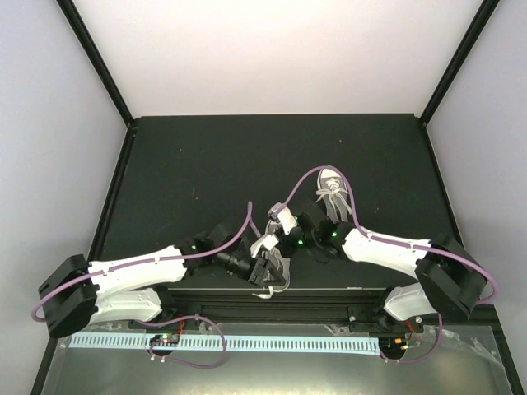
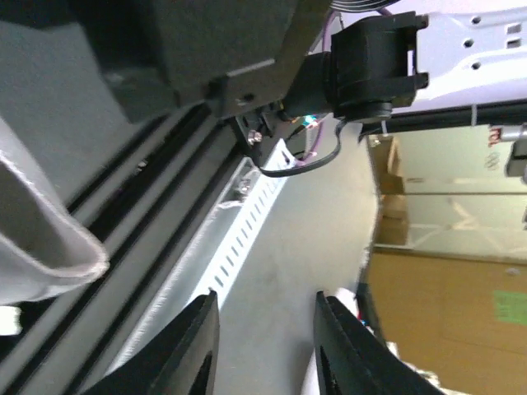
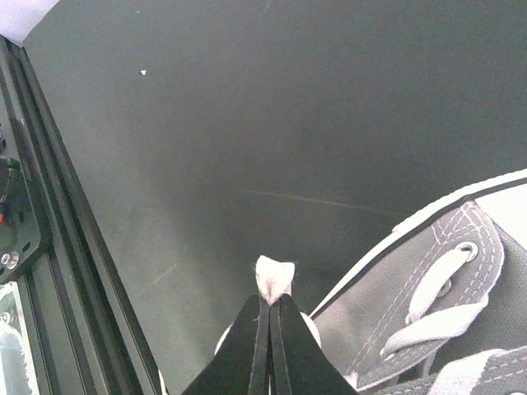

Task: Tie the shoes
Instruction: Wrap the shoelace around the shoelace.

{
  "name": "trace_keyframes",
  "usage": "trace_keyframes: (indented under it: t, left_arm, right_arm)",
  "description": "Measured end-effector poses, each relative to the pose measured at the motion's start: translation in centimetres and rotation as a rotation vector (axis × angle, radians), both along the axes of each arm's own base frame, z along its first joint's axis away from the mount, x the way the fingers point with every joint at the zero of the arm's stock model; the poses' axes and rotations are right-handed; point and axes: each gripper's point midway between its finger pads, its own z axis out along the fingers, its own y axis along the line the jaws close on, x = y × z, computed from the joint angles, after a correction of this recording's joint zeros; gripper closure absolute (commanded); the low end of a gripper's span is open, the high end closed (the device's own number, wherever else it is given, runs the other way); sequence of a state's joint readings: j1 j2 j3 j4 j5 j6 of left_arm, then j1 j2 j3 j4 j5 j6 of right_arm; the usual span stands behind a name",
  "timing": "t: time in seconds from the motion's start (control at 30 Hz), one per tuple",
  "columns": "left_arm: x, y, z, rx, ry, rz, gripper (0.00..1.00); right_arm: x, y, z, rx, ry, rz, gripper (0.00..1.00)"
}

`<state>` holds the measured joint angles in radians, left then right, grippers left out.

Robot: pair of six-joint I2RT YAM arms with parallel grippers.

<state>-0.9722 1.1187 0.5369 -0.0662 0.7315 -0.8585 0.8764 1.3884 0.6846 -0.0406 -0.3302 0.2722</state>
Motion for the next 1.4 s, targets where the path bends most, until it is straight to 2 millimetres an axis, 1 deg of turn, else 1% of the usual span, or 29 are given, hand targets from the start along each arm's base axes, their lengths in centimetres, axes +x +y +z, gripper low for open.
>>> trace_keyframes:
  t: [0.1,0.2,0.27,0.33,0.4,0.5,0.6,0.73,0.87,0.9,0.97,1.0,1.2,1.3,1.4]
  left_arm:
    - [-0.3,-0.5,0.4,-0.014,-0.006,-0.017,0.55]
    - [1.0,0.1,0.8,-0.017,-0.066,0.020,0.55]
    - [2.9,1.1,1.5,-0.021,-0.128,0.085,0.56]
    - [5.4,2.3,2.4,-0.031,-0.198,0.177,0.57]
    - [7.4,3.3,2.7,-0.041,-0.237,0.259,0.54]
    - [9.3,4.2,1.9,-0.022,-0.240,0.336,0.46]
    - [10.6,4.4,0.5,0.017,-0.209,0.380,0.44]
    - [11.6,4.3,-1.2,0.060,-0.163,0.406,0.43]
    - [12.2,4.3,-1.7,0.068,-0.155,0.427,0.44]
    - [12.4,4.3,-1.6,0.069,-0.158,0.435,0.47]
    - [12.7,4.4,-1.7,0.071,-0.165,0.449,0.58]
    - [12.9,4.5,-1.8,0.077,-0.167,0.459,0.61]
    - [13.6,4.7,-2.2,0.094,-0.171,0.491,0.61]
    - [13.7,4.6,-2.8,0.106,-0.158,0.491,0.58]
    - [13.8,4.5,-3.1,0.106,-0.149,0.488,0.59]
  right_arm:
    - [0.2,0.2,0.2,0.004,-0.003,0.000,0.98]
    - [0.2,0.2,0.2,0.006,-0.004,0.000,0.98]
    - [0.2,0.3,0.3,0.009,-0.004,0.002,0.98]
    - [0.2,0.4,0.4,0.015,-0.006,0.005,0.98]
    - [0.1,0.5,0.5,0.021,-0.006,0.009,0.99]
    - [0.1,0.5,0.6,0.027,-0.008,0.012,0.98]
    - [0.1,0.6,0.7,0.034,-0.011,0.016,0.98]
    - [-0.1,0.5,0.7,0.039,-0.013,0.018,0.98]
    - [-0.2,0.4,0.5,0.039,-0.011,0.018,0.98]
    - [-0.2,0.3,0.5,0.040,-0.012,0.018,0.98]
    - [-0.2,0.3,0.5,0.042,-0.011,0.020,0.98]
    - [-0.3,0.3,0.5,0.043,-0.011,0.021,0.98]
    - [-0.3,0.4,0.5,0.050,-0.011,0.026,0.98]
    - [-0.3,0.5,0.6,0.052,-0.010,0.028,0.98]
    - [-0.4,0.4,0.5,0.051,-0.010,0.028,0.98]
